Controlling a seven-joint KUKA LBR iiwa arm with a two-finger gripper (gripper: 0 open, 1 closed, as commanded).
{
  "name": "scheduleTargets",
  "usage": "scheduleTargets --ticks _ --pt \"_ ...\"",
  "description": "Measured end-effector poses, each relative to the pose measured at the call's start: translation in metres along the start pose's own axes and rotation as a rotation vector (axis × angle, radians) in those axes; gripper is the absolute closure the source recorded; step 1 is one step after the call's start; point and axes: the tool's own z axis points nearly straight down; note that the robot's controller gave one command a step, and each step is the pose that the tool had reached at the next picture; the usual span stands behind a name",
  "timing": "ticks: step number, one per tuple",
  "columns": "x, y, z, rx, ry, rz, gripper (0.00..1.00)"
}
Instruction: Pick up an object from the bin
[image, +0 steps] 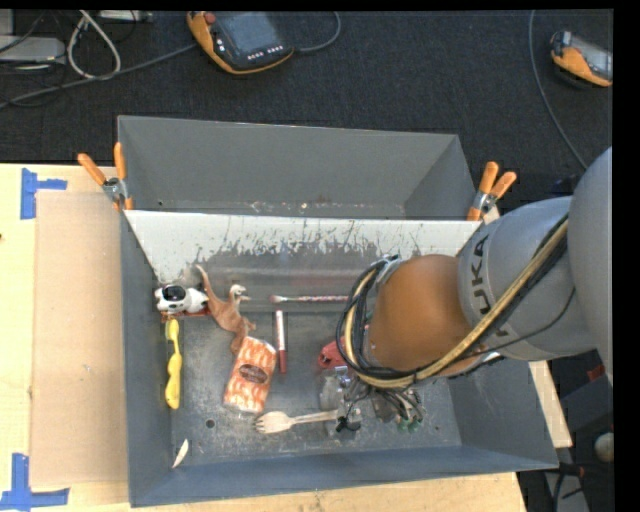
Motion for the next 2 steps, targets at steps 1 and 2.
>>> scheduleTargets --ticks 1,2 --pt "0.0 0.0 -0.01 0.0 0.001 0.003 1.0" --pt "0.002 0.001 -0.049 0.0 0.009 0.006 1.0"
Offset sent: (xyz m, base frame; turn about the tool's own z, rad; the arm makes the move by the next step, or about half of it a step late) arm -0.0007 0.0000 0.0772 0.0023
